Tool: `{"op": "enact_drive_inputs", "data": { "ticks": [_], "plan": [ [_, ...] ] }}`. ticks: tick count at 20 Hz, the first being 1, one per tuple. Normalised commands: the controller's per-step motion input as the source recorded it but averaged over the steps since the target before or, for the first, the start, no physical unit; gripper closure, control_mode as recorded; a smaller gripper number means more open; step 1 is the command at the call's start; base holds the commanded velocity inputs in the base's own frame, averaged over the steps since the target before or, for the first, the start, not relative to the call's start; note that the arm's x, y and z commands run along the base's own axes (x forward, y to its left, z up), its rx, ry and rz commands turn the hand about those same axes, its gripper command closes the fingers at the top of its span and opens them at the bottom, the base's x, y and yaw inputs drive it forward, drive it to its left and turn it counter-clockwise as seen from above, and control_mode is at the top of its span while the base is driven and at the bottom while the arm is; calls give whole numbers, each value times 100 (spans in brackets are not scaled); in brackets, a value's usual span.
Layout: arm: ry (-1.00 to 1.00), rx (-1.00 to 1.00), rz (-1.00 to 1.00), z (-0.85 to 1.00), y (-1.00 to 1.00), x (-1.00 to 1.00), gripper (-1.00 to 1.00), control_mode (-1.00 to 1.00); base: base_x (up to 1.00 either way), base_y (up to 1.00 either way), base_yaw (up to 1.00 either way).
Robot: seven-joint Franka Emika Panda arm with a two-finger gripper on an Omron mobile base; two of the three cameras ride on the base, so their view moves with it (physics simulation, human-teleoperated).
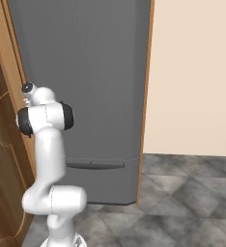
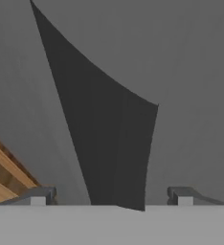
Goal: Move the hot dog bun to the plate on the dining table and place the condiment next to that plate. Then navigate to the fridge and take the sausage and place it on the plate as well.
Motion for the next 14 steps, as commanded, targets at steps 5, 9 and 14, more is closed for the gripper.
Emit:
{"op": "enact_drive_inputs", "data": {
  "ticks": [5, 9, 14],
  "plan": [
    [7, 10, 6, -39, 12, 2, 100, -100, 0, 0, 0],
    [12, 15, 11, -30, 20, -9, 100, -100, 0, 0, 0],
    [2, 7, 10, -15, 4, -85, 100, -100, 0, 0, 0]
  ]
}}
